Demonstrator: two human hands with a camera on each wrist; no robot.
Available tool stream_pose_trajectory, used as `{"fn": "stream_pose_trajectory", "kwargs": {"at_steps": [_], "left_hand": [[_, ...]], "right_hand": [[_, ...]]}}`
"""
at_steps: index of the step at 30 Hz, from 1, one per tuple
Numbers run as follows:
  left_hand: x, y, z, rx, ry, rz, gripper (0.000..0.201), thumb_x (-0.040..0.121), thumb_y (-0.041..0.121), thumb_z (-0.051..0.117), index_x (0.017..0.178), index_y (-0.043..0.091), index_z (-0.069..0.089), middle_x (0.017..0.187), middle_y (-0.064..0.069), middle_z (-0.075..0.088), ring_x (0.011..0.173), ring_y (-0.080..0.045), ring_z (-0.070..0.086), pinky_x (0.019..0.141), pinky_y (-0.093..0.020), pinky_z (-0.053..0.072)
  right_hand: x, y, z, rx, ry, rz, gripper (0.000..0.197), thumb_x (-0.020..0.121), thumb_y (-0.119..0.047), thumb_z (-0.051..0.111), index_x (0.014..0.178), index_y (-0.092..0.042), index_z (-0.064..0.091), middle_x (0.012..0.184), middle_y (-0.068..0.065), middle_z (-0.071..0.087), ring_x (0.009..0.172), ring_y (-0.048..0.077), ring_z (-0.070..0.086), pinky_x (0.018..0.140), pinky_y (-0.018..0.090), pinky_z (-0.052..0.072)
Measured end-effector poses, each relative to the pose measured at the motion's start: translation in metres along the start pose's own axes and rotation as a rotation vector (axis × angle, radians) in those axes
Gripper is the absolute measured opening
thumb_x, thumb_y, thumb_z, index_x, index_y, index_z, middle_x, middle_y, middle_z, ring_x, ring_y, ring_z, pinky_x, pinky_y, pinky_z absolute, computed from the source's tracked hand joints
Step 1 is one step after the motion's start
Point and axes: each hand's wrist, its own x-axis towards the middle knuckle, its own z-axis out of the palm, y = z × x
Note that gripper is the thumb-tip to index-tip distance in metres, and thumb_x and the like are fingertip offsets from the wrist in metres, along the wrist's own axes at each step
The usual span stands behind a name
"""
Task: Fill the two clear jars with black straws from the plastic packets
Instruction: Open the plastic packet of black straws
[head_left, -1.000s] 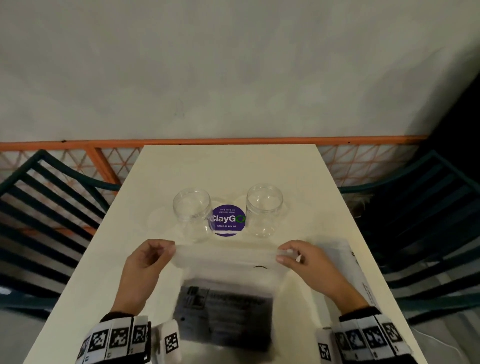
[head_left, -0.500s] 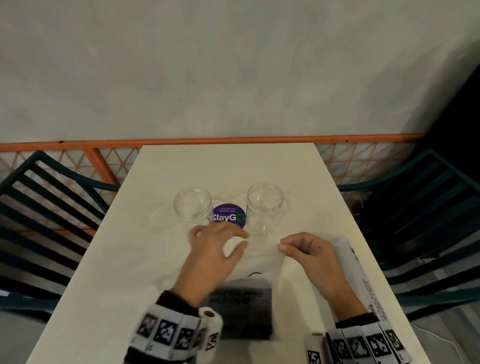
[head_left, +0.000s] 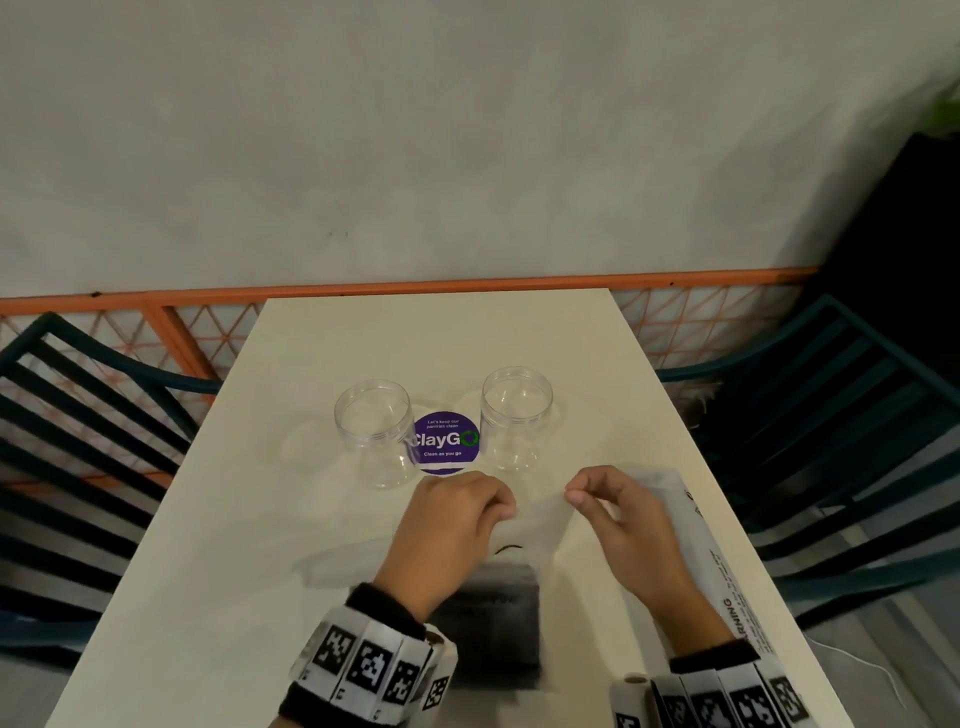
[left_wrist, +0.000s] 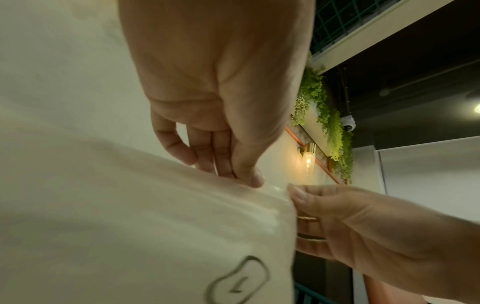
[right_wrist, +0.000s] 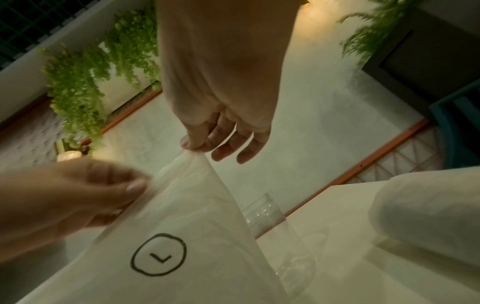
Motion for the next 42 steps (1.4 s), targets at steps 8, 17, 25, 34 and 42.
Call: {"fn": "stream_pose_trajectory", "kwargs": {"at_steps": [8, 17, 25, 34, 42], "left_hand": [[-0.031, -0.046, -0.037, 0.17, 0.098, -0.163, 0.029, 0.078, 0.046, 0.041, 0.074, 0.031, 0.065, 0.076, 0.017, 0.07, 0.07, -0.01, 0.062, 0.07, -0.014, 0.029], [-0.048, -0.068, -0.06, -0.111, 0.285, -0.381, 0.013, 0.084, 0.01, 0.062, 0.079, 0.021, 0.059, 0.083, 0.006, 0.064, 0.068, -0.009, 0.06, 0.06, -0.006, 0.042], [-0.042, -0.057, -0.034, -0.166, 0.389, -0.561, 0.016, 0.077, 0.006, 0.067, 0.08, 0.014, 0.053, 0.092, -0.003, 0.047, 0.064, -0.011, 0.058, 0.059, -0.011, 0.036], [-0.043, -0.07, -0.025, -0.731, 0.294, -0.688, 0.01, 0.08, 0.006, 0.066, 0.074, 0.012, 0.071, 0.075, -0.003, 0.073, 0.074, -0.019, 0.065, 0.068, -0.021, 0.048], [-0.039, -0.081, -0.024, -1.584, 0.083, -0.765, 0.028, 0.074, 0.021, 0.07, 0.096, 0.008, 0.06, 0.074, 0.0, 0.07, 0.062, -0.011, 0.066, 0.058, -0.024, 0.055]], "right_hand": [[0.008, 0.006, -0.02, -0.054, 0.089, 0.002, 0.025, 0.086, -0.005, 0.061, 0.073, -0.027, 0.058, 0.076, -0.032, 0.063, 0.073, -0.002, 0.055, 0.065, 0.003, 0.04], [0.012, -0.004, -0.027, 0.09, 0.002, 0.087, 0.015, 0.087, 0.0, 0.057, 0.079, -0.012, 0.062, 0.054, -0.001, 0.06, 0.052, 0.004, 0.054, 0.056, 0.011, 0.046], [0.005, -0.011, -0.001, -0.07, 0.076, 0.171, 0.021, 0.073, -0.013, 0.077, 0.07, -0.009, 0.057, 0.066, 0.003, 0.059, 0.053, 0.008, 0.049, 0.053, 0.011, 0.041], [0.009, -0.003, 0.012, 0.159, 0.058, 0.444, 0.01, 0.081, 0.002, 0.066, 0.085, -0.006, 0.063, 0.079, 0.011, 0.067, 0.074, 0.022, 0.063, 0.059, 0.011, 0.053], [0.015, -0.003, 0.012, 0.84, -0.126, 0.786, 0.017, 0.091, 0.003, 0.049, 0.083, -0.013, 0.048, 0.07, 0.007, 0.069, 0.062, 0.016, 0.068, 0.056, 0.029, 0.057]]}}
